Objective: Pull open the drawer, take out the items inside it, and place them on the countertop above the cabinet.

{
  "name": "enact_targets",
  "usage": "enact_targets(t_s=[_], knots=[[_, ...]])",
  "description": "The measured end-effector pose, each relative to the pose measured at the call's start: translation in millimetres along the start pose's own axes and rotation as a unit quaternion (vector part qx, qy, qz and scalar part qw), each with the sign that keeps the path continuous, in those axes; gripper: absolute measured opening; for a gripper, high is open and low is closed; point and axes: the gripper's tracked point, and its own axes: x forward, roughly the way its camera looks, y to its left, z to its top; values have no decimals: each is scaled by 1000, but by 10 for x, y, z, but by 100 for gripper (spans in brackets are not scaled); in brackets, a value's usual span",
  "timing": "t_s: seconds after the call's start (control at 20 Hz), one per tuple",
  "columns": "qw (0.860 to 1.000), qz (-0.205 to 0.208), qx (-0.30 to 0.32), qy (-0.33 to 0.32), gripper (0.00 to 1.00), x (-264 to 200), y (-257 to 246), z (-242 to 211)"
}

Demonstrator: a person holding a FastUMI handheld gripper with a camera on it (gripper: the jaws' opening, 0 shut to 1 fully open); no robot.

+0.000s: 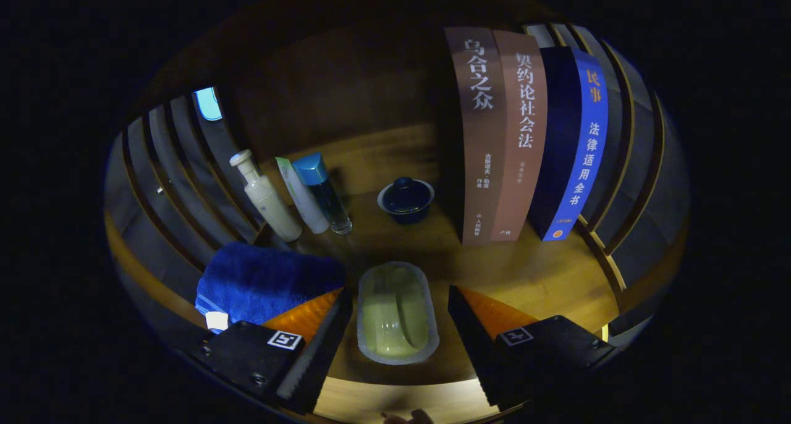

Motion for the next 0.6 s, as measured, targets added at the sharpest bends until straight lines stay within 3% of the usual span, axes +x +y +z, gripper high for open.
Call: enact_targets(t_s=[0.35, 0.6], knots=[[996, 24, -6, -83, 99, -596, 162, -1], [977, 29, -51, -204, 99, -1457, 300, -70]])
